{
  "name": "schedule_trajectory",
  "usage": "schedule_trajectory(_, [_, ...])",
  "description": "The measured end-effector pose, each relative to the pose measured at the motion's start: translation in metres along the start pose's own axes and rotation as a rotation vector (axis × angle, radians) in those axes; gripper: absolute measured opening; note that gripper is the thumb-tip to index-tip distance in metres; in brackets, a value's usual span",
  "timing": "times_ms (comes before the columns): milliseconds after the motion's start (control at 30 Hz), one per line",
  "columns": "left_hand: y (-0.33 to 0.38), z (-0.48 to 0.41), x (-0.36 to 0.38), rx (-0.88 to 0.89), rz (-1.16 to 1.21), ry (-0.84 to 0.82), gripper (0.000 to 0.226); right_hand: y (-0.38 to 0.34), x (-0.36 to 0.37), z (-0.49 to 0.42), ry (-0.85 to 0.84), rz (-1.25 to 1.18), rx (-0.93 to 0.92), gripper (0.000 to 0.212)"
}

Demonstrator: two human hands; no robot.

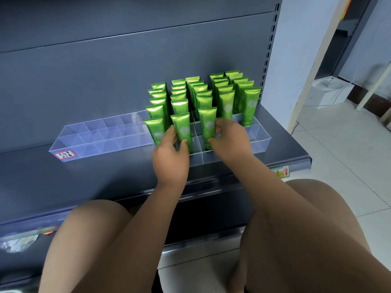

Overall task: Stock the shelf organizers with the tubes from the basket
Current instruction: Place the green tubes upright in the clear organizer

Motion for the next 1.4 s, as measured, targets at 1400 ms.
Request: schedule_trajectory(1400, [0.002, -0.059, -0.082, -0.001, 0.155, -0.137, 0.025, -0.104, -0.004, 0.008, 0.241, 0.16, -0.682, 0.022])
Point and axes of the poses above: each hand's wrist, its own z-axis away from the middle knuckle, its own x-axis out of the palm, y = z × x, the point moved 5 cm from there along -z, towards the middle knuckle, and after that the axes turned 4 degrees about -y, right-handed, at the moved point
